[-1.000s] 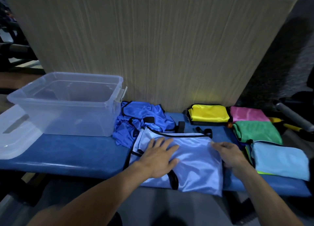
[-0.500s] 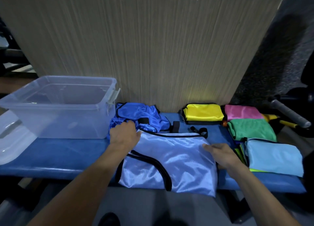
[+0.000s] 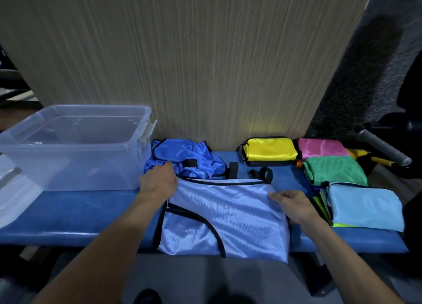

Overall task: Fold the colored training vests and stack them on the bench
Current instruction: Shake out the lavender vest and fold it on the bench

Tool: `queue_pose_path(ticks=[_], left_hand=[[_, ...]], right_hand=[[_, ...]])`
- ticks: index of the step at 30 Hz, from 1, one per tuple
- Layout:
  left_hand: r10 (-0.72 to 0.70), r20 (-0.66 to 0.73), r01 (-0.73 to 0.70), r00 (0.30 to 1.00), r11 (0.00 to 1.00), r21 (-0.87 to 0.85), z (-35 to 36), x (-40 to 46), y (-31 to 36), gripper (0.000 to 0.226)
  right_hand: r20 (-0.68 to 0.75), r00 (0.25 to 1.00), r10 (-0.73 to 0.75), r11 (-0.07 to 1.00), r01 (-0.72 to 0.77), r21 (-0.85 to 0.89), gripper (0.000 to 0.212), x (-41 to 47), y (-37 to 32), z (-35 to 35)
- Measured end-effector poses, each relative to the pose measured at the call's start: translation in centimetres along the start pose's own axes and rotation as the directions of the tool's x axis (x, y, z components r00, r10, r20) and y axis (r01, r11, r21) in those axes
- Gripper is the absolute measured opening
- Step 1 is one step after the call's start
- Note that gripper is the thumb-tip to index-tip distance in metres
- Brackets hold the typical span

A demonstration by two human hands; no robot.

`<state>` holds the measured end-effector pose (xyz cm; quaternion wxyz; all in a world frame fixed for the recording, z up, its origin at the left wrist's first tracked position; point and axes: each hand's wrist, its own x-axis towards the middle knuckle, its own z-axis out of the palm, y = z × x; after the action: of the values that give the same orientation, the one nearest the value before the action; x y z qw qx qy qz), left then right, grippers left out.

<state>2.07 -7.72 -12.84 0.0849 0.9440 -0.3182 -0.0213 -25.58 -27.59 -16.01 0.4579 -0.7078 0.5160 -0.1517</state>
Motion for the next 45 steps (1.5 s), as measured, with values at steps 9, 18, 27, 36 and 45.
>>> queue_pose_path(ticks=[9,18,27,36,45], left_hand=[[0.685,-0.008,-0.678,0.729,0.72,-0.146,2.5,-3.7,6.7,0.019],[0.704,-0.045,-0.702,0.708,0.71,0.053,5.1,-2.8,8.1,0.039],[0.7,-0.133,-0.706,0.702,0.708,0.001,5.8,-2.3,6.7,0.051],[0.596,-0.164,-0.614,0.786,0.784,-0.09,5.9,-0.4,6.9,0.018],[0.461,-0.166,-0.49,0.872,0.826,-0.278,4.7,0.9,7.3,0.011]], right_hand=[[-0.086,0.993,-0.081,0.993,0.073,-0.088,0.033,0.8,0.1,0.5],[-0.021,0.781,-0.624,0.642,0.497,-0.584,0.011,2.4,-0.7,1.5],[0.089,0.821,-0.564,0.708,0.536,-0.459,0.024,6.5,-1.7,2.3],[0.305,0.722,-0.621,0.621,0.691,-0.369,0.021,6.6,-2.1,0.8],[0.098,0.854,-0.511,0.828,0.52,-0.21,0.018,5.6,-3.9,2.3]])
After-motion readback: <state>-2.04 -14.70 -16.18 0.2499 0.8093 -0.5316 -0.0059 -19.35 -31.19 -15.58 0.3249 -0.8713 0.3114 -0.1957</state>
